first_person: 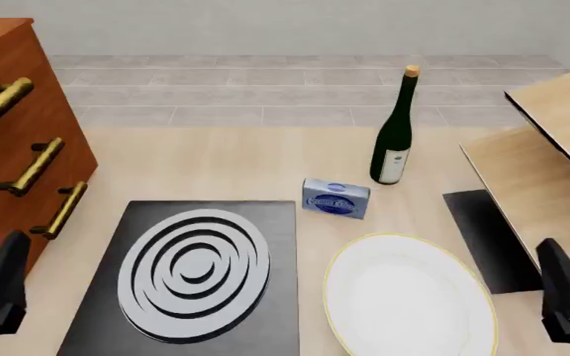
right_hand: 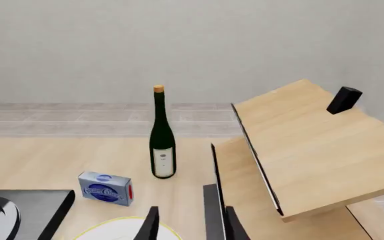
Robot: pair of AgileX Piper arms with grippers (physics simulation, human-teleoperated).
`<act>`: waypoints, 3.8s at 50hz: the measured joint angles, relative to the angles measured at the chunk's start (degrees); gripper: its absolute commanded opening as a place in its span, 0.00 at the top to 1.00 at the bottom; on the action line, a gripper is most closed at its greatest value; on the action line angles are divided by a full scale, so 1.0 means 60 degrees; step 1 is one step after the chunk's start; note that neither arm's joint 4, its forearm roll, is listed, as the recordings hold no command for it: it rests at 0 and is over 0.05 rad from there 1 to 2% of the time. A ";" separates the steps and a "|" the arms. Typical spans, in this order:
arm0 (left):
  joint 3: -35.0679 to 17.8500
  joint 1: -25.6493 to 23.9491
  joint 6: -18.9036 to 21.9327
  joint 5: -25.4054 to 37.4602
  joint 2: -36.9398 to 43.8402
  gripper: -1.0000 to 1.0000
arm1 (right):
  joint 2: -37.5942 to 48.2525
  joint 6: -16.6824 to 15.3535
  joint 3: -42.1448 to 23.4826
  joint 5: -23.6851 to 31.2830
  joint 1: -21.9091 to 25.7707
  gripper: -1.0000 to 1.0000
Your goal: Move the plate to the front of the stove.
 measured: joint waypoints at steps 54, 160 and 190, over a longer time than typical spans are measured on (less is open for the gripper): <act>-0.3082 -0.5085 0.5931 -0.1908 0.5726 0.00 | 0.0001 0.0018 -0.0084 0.0097 0.0009 0.00; -0.6314 -1.0842 1.0416 -0.0389 1.2411 0.00 | -0.0013 0.0022 -0.0123 0.0150 0.0010 0.00; -0.6565 -1.1641 1.0316 -0.0520 1.3549 0.00 | -0.0013 0.0022 -0.0123 0.0150 0.0010 0.00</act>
